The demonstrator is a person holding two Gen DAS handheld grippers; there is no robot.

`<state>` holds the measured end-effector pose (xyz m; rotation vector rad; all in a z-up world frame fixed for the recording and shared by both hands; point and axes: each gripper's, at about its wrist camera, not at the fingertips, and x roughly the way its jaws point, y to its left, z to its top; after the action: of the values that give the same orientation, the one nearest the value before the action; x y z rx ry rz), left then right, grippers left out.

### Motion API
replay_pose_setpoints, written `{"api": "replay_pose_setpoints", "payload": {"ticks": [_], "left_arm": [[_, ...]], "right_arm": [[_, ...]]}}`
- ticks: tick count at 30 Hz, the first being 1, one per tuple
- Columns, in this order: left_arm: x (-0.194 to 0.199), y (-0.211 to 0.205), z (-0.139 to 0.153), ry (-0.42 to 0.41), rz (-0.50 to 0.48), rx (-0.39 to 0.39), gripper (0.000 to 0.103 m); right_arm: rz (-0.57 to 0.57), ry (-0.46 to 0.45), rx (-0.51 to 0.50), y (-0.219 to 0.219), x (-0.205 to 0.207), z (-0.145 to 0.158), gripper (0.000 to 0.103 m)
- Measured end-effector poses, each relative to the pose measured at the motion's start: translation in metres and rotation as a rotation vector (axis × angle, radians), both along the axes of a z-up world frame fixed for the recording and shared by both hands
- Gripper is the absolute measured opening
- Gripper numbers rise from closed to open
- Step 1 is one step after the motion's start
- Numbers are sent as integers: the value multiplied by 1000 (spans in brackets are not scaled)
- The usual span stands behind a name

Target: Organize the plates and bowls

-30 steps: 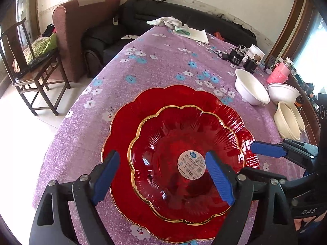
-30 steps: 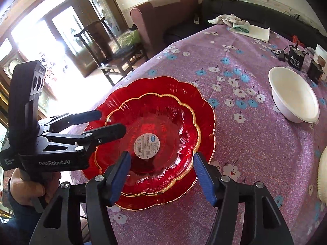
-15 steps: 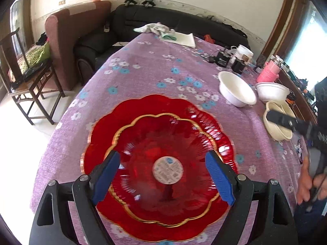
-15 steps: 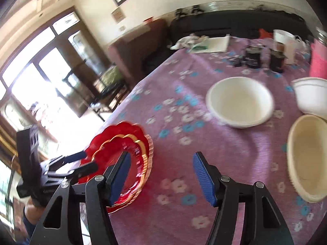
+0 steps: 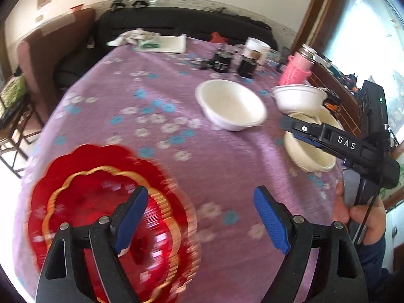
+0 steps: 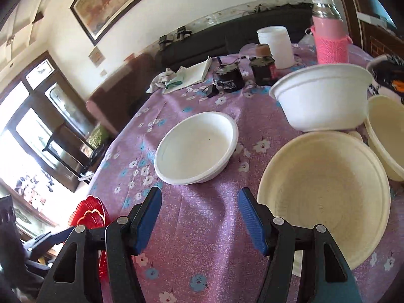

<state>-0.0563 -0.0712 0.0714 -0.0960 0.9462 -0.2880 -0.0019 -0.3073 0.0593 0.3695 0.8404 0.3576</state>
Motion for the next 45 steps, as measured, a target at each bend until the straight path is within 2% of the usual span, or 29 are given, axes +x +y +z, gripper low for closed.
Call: {"api": "replay_pose_setpoints", "payload": {"ticks": [6, 10, 14, 17, 20, 22, 24, 26, 27, 28, 30, 36, 41, 43, 45], "left_arm": [[22, -39, -16, 37, -44, -45, 85], [42, -45, -12, 54, -41, -62, 85], [75, -35, 4, 45, 8, -67, 85], [110, -32, 8, 51, 57, -35, 85], [145, -29, 1, 98, 92, -22, 84], [161, -28, -4, 110, 113, -30, 75], [176, -30, -12, 137, 135, -16, 74], [186, -32, -22, 168, 143, -18, 62], [191, -34, -29, 191, 138, -34, 48], [193, -36, -34, 210, 129, -50, 31], [191, -39, -44, 227, 117, -40, 11], [159, -30, -37, 201, 102, -29, 10], [124, -13, -34, 229, 55, -74, 10], [115, -8, -38, 244, 48, -68, 11], [107, -3, -41, 251, 51, -71, 11]], "right_arm": [[-50, -17, 41, -17, -2, 4, 68], [-52, -17, 72, -24, -1, 5, 68], [-69, -32, 82, -30, -1, 9, 56], [-90, -16, 98, -36, 2, 5, 49], [-102, -3, 116, -41, 5, 2, 49], [-105, -4, 120, -42, 4, 2, 49], [-104, -5, 123, -42, 4, 3, 49], [-102, -1, 125, -43, 5, 2, 49], [-99, 3, 127, -43, 5, 2, 49], [-98, 6, 130, -43, 5, 1, 49], [-99, 8, 129, -44, 5, 1, 49], [-103, 14, 143, -50, 6, 1, 49], [-61, 11, 112, -38, 4, 3, 49], [-39, 14, 85, -31, 4, 2, 48], [-19, 16, 66, -24, 4, 0, 42]]}}
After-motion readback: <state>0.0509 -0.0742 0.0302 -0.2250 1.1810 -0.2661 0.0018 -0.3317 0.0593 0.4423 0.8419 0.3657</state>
